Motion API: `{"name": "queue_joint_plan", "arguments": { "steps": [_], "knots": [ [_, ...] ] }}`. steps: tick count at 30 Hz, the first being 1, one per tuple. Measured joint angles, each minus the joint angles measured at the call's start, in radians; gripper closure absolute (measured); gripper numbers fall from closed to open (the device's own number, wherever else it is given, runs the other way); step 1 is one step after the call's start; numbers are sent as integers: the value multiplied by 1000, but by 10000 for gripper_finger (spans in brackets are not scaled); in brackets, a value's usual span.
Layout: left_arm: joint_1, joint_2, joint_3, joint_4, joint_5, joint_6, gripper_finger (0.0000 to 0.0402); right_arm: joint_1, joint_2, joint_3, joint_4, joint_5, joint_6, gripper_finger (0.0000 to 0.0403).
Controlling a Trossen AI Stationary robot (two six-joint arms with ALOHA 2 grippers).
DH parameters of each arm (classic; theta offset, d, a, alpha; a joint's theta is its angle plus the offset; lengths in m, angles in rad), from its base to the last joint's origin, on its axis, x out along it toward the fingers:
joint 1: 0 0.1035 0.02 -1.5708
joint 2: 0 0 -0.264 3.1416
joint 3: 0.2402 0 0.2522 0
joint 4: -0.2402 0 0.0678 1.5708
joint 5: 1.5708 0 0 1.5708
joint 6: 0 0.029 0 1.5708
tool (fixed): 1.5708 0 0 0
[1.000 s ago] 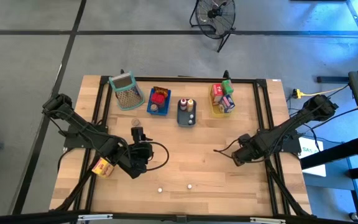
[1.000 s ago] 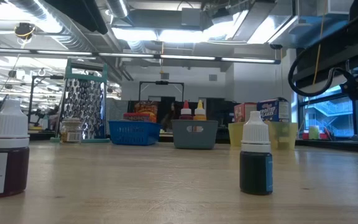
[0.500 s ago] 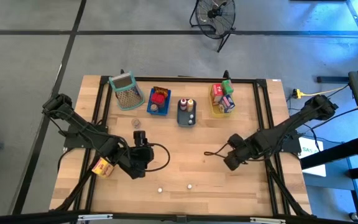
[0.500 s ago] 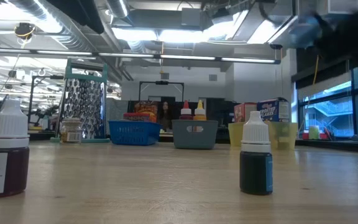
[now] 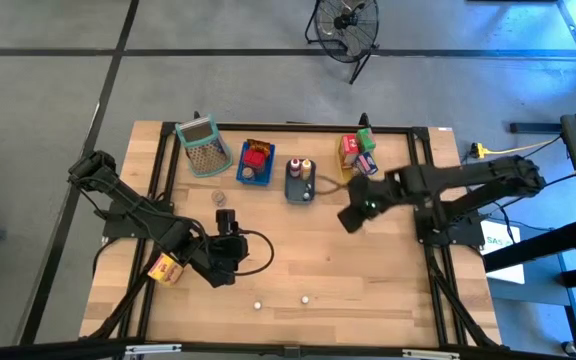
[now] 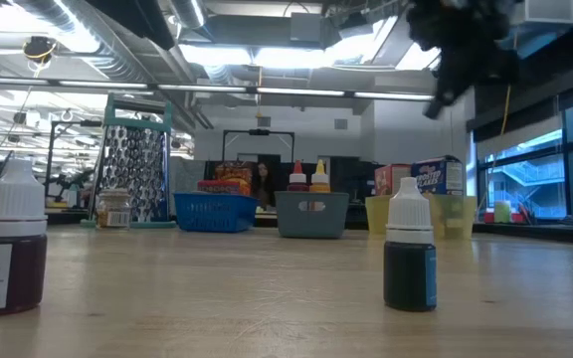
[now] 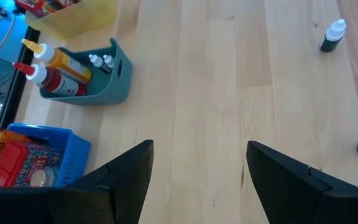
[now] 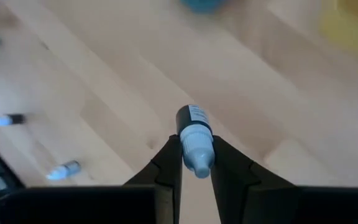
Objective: Pick & Place Kitchen Items
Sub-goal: Put the small black food coloring bottle into the dark green bin
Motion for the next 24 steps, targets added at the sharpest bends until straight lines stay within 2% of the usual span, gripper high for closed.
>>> {"name": "queue_joint_plan", "arguments": {
  "steps": [8,12,18,24],
  "knots": [
    [0,0,0,-32,6,15,148,-136,137,208,2,-84,-303,343],
    [0,0,0,-59,6,-8,148,-192,249,350,-63,-90,-322,343],
    [0,-6,0,-79,6,-21,148,-270,460,591,-270,-74,-365,343],
    [0,-65,0,-179,-21,-96,148,-322,606,657,-294,-105,-418,343]
  ]
}}
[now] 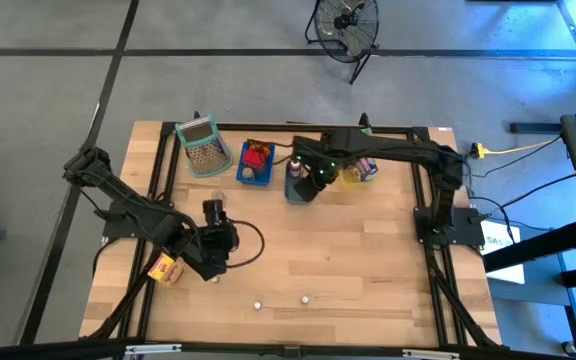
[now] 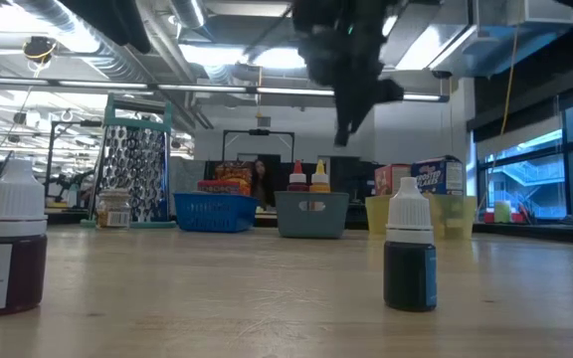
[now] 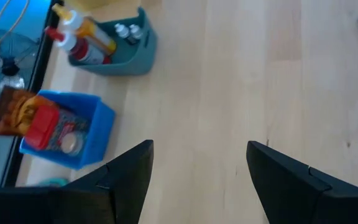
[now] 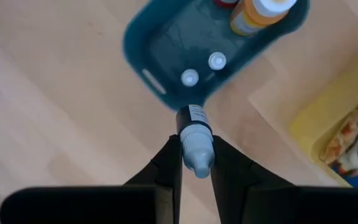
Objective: Pick & Place Kitchen Items
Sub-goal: Put the small black food coloring bottle into the dark green bin
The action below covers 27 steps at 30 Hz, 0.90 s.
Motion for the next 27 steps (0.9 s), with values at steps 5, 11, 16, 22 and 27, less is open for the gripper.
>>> {"name": "queue_joint_plan", "arguments": {
  "steps": [5,11,16,22,27],
  "knots": [
    [0,-61,0,-41,0,-47,148,-78,68,1,19,-30,-27,343],
    [-1,-101,0,-43,0,-56,148,-116,105,1,75,-30,-14,343],
    [-1,-104,0,-56,1,-54,148,-122,104,1,93,-30,53,343],
    [-1,-104,0,-57,1,-53,148,-127,118,1,137,-33,106,343],
    [-1,-112,0,-80,22,-54,148,-130,148,1,153,-64,110,343]
  ]
}}
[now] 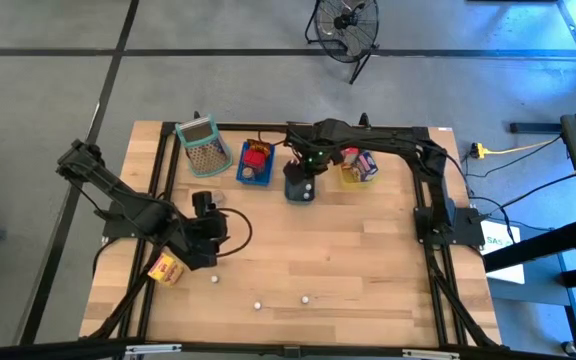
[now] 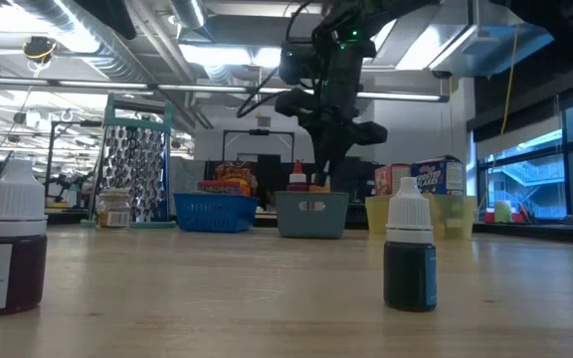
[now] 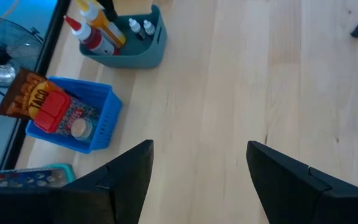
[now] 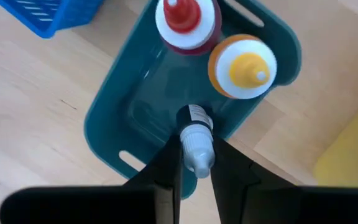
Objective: Pick & Place Kitchen Items
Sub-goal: Put the small black food coloring bottle into the dark green bin
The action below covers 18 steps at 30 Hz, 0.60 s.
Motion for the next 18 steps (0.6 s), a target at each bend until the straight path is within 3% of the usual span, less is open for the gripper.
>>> {"name": "queue_joint_plan", "arguments": {
  "steps": [18],
  "knots": [
    [0,-57,0,-27,5,-43,148,-2,26,-1,-33,38,23,343]
  ]
}}
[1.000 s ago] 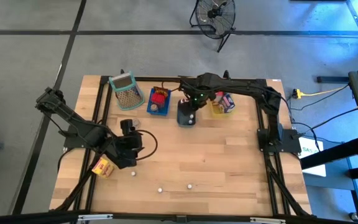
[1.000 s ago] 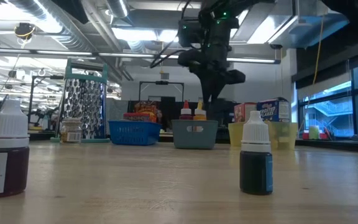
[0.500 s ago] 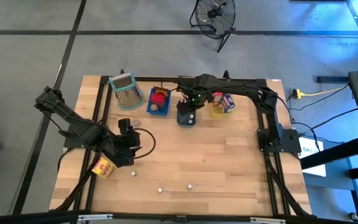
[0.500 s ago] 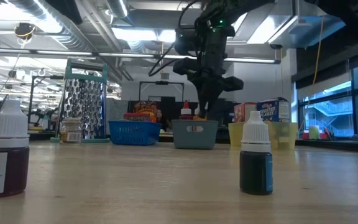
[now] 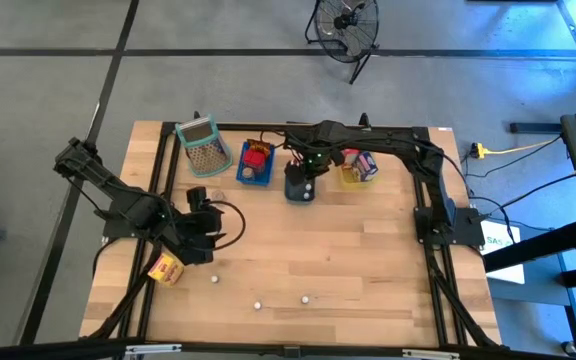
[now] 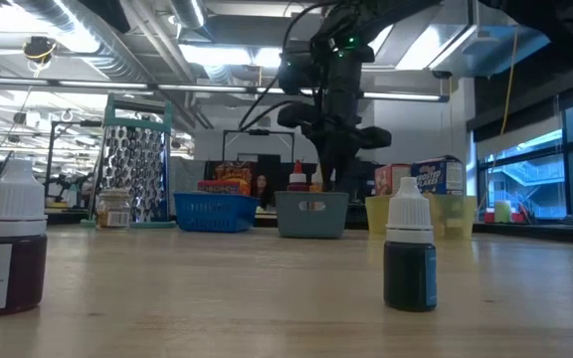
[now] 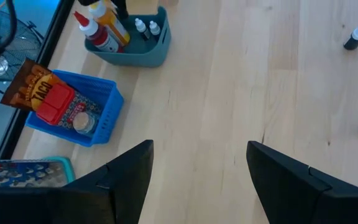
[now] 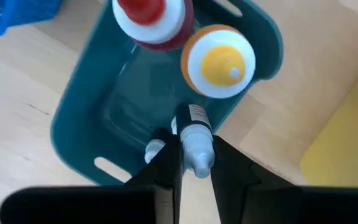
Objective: Pick & Place Kitchen Items
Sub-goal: Put the small black food coloring bottle into the dark green bin
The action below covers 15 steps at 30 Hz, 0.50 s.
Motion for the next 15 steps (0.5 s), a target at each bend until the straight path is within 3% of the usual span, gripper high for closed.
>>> {"name": "queue_joint_plan", "arguments": {
  "steps": [15],
  "knots": [
    [0,0,0,0,1,-1,148,0,43,0,15,7,3,343]
  ]
}}
